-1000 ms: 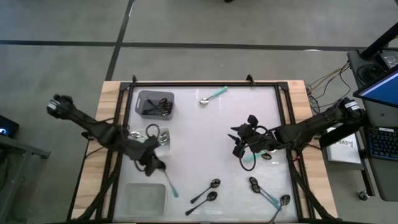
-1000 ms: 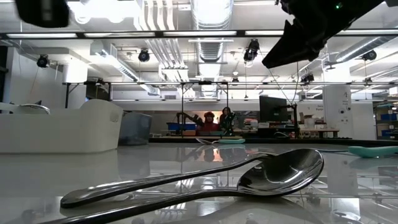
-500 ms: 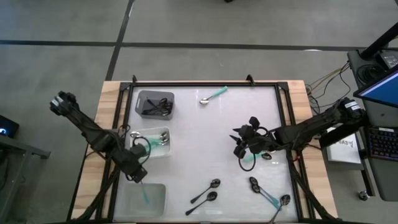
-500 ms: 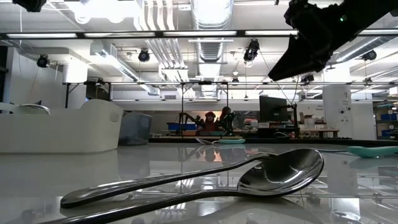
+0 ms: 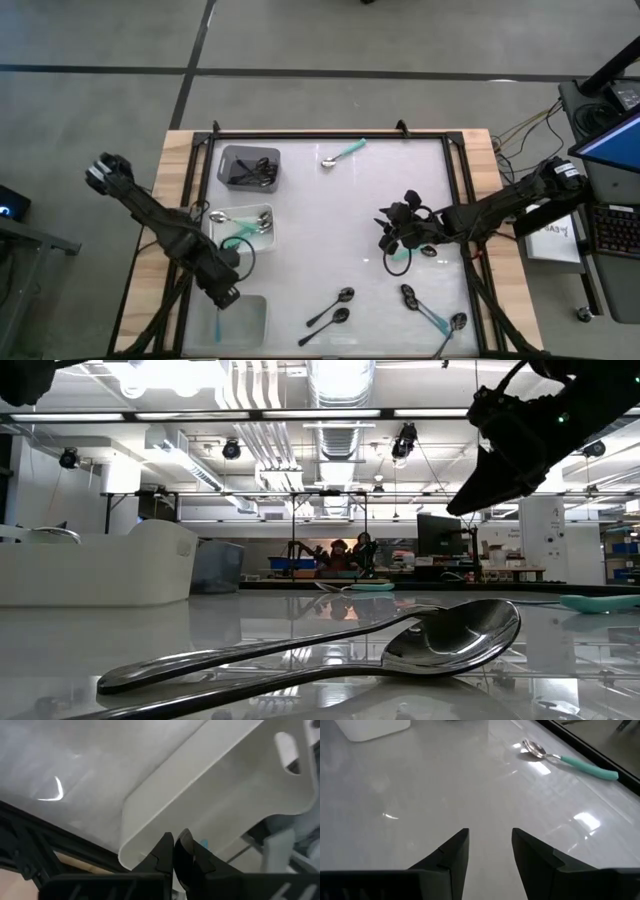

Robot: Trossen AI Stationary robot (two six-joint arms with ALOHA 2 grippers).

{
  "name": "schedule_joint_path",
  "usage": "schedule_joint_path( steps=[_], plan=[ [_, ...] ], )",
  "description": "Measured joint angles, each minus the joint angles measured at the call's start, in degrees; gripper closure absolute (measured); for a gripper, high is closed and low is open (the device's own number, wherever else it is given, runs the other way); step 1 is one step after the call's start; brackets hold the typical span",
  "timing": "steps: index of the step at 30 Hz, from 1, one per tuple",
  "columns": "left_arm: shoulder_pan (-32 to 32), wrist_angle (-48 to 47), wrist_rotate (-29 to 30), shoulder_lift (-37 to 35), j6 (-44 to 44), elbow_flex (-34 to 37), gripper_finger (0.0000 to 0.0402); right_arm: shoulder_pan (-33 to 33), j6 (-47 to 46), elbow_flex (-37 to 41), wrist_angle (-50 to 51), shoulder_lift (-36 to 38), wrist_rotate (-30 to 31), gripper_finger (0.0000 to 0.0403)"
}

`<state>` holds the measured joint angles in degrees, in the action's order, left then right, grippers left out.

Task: Sort silverware by color (type)
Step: Put the blue spoon into the gray bin

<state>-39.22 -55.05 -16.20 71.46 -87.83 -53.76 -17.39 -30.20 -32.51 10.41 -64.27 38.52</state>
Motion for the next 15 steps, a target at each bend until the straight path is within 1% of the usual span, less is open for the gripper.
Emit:
schedule_joint_path(
  steps=[2,5,9,11,15],
  plan=[
    [0.02,0.55,-0.01,1.33,1.86,0.00,0.0401,0.00,0.00,0.52,-0.39,0.00,0.00,0.0263],
    [0.02,3.17,0.03,3.57,6.86,-0.32,0.0401,0.02,-0.30,0.78,-0.48,0.00,0.00,0.0264],
    [0.04,3.96,0.17,7.02,12.77,-2.80,0.0401,0.02,-0.80,0.78,-0.48,0.00,0.02,0.0260],
    [0.04,3.94,0.16,8.75,14.73,-3.98,0.0393,0.02,-0.85,0.78,-0.48,0.00,0.02,0.0258],
    [0.04,3.83,0.23,12.14,17.67,-6.35,0.0364,0.04,-0.90,0.78,-0.52,0.00,0.02,0.0257]
  ],
)
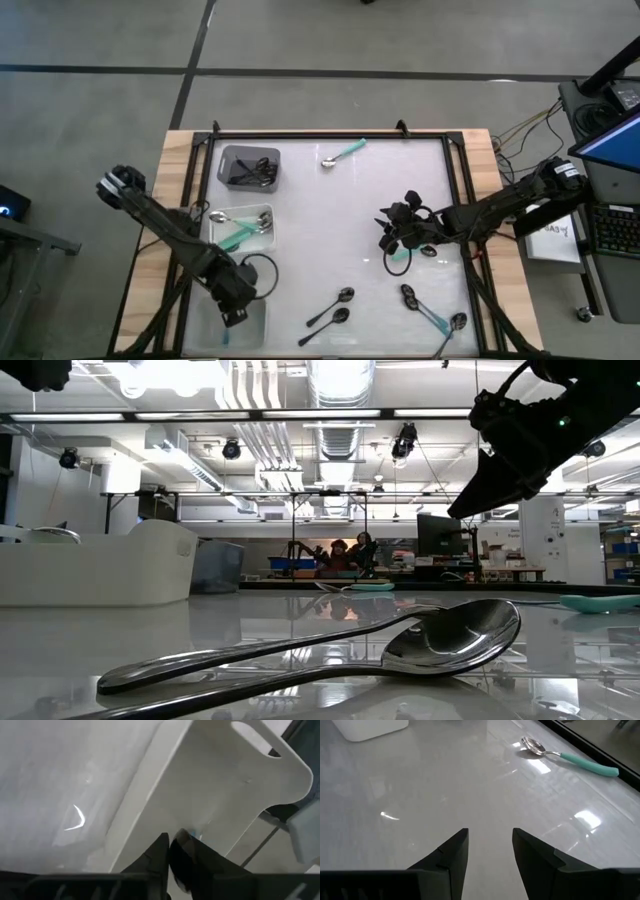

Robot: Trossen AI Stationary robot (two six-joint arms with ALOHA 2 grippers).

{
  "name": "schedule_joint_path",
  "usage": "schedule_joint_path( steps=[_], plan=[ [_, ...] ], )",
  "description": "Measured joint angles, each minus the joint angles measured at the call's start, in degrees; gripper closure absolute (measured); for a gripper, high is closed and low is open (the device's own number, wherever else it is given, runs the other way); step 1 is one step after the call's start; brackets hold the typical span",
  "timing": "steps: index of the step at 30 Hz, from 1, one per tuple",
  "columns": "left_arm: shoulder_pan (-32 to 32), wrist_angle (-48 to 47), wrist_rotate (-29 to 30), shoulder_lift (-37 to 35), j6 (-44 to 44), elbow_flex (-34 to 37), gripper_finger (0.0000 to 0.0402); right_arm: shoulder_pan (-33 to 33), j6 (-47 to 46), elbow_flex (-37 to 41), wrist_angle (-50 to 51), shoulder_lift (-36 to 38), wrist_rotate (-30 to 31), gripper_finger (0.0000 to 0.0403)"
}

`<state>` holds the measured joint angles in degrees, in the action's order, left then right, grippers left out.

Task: Sort silverware by color (type)
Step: Put the blue spoon into the gray bin, then put the black spoon into the black bin

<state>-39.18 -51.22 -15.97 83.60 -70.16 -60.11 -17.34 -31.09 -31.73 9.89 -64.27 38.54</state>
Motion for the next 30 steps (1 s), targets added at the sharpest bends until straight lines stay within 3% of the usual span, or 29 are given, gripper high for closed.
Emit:
schedule_joint_path(
  steps=[7,14,23,30],
  plan=[
    [0.00,0.08,0.30,5.58,5.04,-5.11,0.0323,0.00,-0.02,0.00,-0.35,0.00,0.02,0.0257],
    [0.07,-2.80,0.79,11.03,15.06,-13.54,0.0311,0.00,-0.02,0.00,-0.37,0.00,0.04,0.0257],
    [1.89,-6.65,18.93,19.96,33.09,-26.29,0.0311,0.00,-4.38,0.02,0.13,0.00,-0.21,0.0257],
    [5.19,-6.30,25.67,27.49,30.56,-30.03,0.0311,0.00,-10.32,0.04,0.68,-0.02,-6.84,0.0257]
  ],
)
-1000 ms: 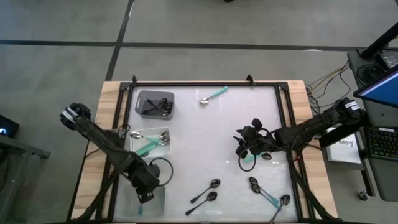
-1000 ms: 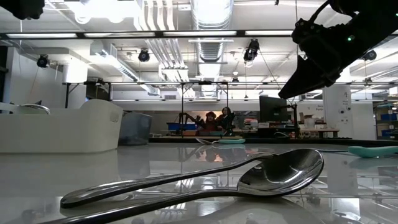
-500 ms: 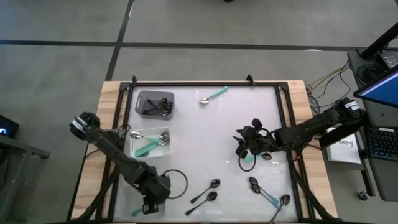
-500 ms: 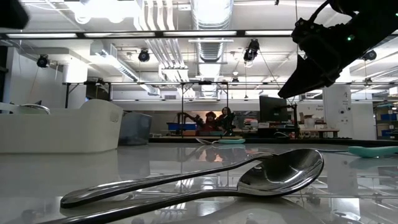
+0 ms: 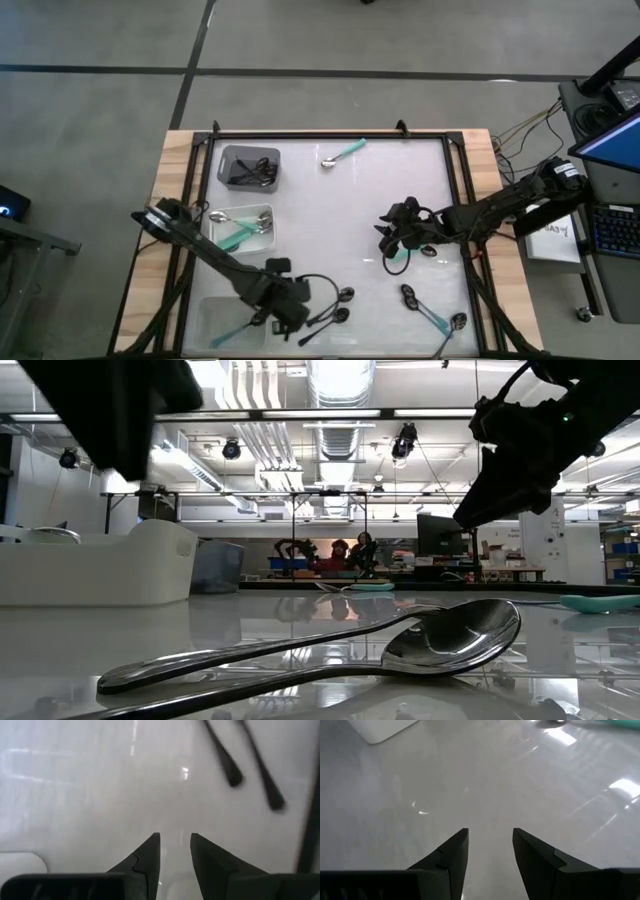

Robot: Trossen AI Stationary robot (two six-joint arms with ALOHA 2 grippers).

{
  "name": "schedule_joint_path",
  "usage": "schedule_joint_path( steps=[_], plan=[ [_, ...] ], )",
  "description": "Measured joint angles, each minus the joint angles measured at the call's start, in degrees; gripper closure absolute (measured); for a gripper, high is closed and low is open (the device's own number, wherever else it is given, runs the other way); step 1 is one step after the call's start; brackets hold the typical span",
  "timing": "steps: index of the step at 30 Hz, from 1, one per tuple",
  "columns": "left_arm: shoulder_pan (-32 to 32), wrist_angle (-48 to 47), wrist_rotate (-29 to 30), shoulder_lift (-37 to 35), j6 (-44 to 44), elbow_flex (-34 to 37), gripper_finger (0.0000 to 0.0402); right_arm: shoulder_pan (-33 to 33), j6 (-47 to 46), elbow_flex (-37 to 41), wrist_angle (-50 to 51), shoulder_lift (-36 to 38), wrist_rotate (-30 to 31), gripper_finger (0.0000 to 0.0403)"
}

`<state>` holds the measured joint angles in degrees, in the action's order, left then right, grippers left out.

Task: Sort silverware by color (type)
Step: Put the black spoon into the black bin

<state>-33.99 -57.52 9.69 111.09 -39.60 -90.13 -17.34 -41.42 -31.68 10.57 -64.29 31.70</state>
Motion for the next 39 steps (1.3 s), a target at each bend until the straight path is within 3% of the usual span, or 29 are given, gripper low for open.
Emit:
schedule_joint_path(
  steps=[8,20,31,39],
  plan=[
    [3.76,10.55,0.44,4.97,1.81,-0.06,0.0311,0.00,-1.62,0.02,0.63,0.00,-0.69,0.0257],
    [4.43,13.41,3.08,5.02,3.07,-0.06,0.0311,-0.02,-5.35,0.31,3.09,0.00,-0.75,0.0257],
    [3.83,15.35,3.17,5.02,3.11,-0.06,0.0311,-2.87,4.41,0.35,-5.67,-6.05,-14.41,0.0257],
    [3.78,17.70,3.23,5.02,9.63,-0.06,0.0311,-4.04,5.41,-0.61,-12.47,-14.52,-15.23,0.0257]
  ],
)
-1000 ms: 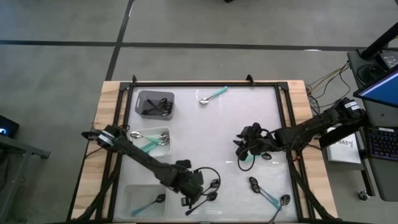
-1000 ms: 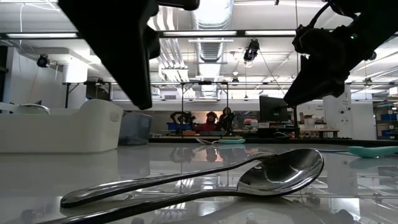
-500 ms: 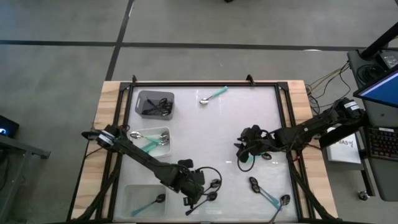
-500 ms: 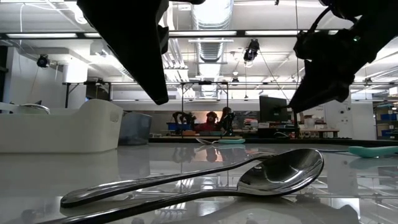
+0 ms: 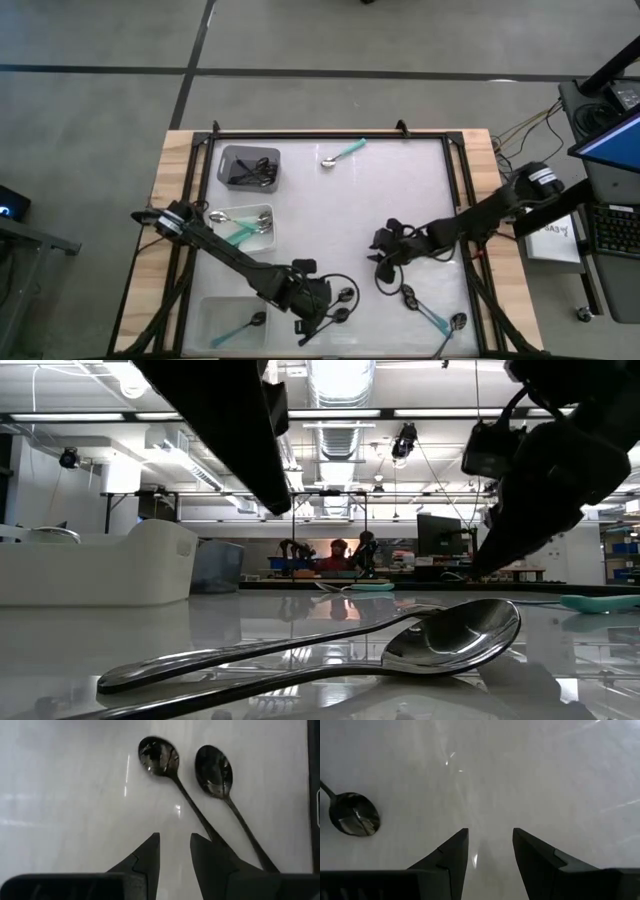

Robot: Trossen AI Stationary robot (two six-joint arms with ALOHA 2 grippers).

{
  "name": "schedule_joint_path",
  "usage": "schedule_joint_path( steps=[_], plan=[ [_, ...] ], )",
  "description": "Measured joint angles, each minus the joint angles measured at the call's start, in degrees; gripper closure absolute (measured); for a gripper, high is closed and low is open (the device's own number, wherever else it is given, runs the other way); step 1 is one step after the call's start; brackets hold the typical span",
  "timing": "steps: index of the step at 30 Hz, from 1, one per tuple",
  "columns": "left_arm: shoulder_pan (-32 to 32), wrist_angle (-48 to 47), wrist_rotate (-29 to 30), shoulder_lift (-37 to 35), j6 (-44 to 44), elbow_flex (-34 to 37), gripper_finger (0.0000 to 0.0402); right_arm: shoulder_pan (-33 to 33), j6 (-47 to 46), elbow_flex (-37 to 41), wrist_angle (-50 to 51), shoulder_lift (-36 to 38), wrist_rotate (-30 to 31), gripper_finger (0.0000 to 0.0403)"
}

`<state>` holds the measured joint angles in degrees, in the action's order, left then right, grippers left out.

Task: Sort silverware by color (type)
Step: Put the black spoon into the black bin

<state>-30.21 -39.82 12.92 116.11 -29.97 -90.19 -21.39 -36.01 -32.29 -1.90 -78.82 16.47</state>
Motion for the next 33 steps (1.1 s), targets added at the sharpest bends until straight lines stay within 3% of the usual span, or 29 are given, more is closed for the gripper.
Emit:
schedule_joint_path(
  steps=[4,10,17,21,33],
  plan=[
    [0.59,3.94,3.92,0.00,2.52,0.59,0.0311,-0.23,-0.78,-2.25,-0.08,-2.57,-0.09,0.0257],
    [0.40,14.03,8.98,-0.07,-5.40,2.46,0.0311,-2.08,-6.37,-4.37,0.35,-3.09,-0.20,0.0257],
    [-1.67,16.45,16.86,1.33,-13.47,3.65,0.0311,-6.67,-9.90,-6.03,1.39,-2.31,0.02,0.0257],
    [-2.25,20.35,16.59,4.91,-15.07,3.50,0.0311,-9.11,-11.27,-6.82,1.83,-2.29,0.06,0.0257],
    [-2.59,19.22,19.23,11.31,-16.60,-0.07,0.0311,-14.24,-15.64,-7.48,1.77,-2.28,3.05,0.0257]
  ],
)
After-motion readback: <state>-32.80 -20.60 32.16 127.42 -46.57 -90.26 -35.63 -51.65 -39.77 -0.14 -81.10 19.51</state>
